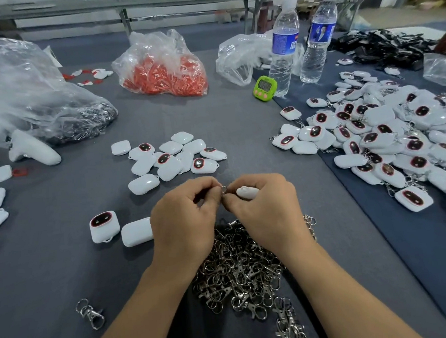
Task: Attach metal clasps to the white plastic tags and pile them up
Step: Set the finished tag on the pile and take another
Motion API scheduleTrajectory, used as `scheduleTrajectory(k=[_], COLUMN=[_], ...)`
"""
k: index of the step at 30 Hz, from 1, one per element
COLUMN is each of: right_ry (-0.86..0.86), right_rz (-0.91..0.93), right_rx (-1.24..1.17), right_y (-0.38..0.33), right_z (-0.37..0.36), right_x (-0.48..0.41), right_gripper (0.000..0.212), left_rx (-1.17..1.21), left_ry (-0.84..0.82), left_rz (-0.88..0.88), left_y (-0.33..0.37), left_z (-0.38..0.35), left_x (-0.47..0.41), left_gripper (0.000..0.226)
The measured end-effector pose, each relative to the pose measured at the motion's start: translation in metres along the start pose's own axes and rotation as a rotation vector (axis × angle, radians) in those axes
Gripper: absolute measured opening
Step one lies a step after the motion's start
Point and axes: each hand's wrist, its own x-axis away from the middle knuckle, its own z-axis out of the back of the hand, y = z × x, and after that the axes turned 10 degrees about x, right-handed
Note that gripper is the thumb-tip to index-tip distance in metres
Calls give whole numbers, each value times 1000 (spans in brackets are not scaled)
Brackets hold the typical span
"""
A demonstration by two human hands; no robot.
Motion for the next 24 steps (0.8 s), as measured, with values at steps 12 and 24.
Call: scheduleTrajectory(k=[12,24], right_ry=[35,-79], right_rz=[-45,-74], right_rx=[-75,-175], right_y=[2,3], right_z=[0,3], right_x=[-2,-5], right_gripper=[17,20], left_rx=[102,186], left_ry=[-32,-67], left_rz=[92,102], left_y=[-1,-1], left_z=[2,1], left_x=[-1,-1], left_gripper=[9,25])
